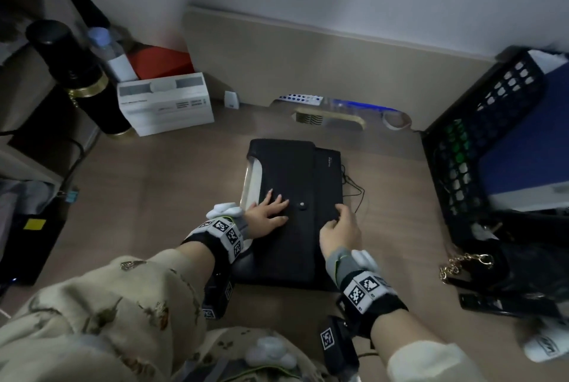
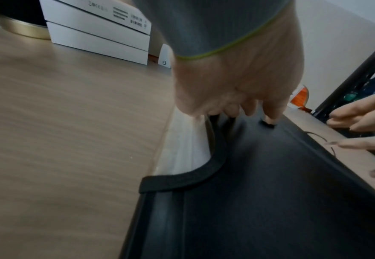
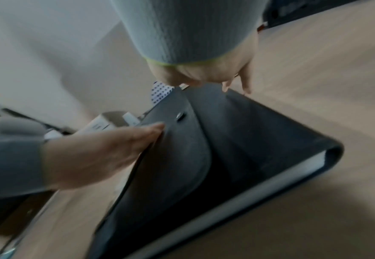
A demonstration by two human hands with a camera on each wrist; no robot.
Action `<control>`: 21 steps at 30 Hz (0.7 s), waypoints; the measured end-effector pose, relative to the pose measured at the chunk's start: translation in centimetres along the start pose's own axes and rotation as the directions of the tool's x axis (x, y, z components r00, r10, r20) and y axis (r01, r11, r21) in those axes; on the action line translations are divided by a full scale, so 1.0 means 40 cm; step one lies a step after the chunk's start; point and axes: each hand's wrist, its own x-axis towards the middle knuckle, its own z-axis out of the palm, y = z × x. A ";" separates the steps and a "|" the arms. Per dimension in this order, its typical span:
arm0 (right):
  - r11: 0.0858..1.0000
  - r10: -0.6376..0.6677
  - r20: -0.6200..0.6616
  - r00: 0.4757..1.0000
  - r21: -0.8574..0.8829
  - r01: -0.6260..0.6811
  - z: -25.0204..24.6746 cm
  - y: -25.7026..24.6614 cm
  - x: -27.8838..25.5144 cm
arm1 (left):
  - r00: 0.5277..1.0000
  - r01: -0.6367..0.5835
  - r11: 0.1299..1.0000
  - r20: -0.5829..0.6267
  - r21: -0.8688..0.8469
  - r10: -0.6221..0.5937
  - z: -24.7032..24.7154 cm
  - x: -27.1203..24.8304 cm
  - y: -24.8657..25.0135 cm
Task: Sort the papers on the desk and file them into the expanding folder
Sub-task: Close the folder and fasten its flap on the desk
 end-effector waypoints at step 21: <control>0.972 -0.095 0.147 0.985 0.227 0.060 0.016 -0.037 0.172 | 0.999 0.016 1.000 0.049 -0.025 -0.015 -0.013 0.007 0.012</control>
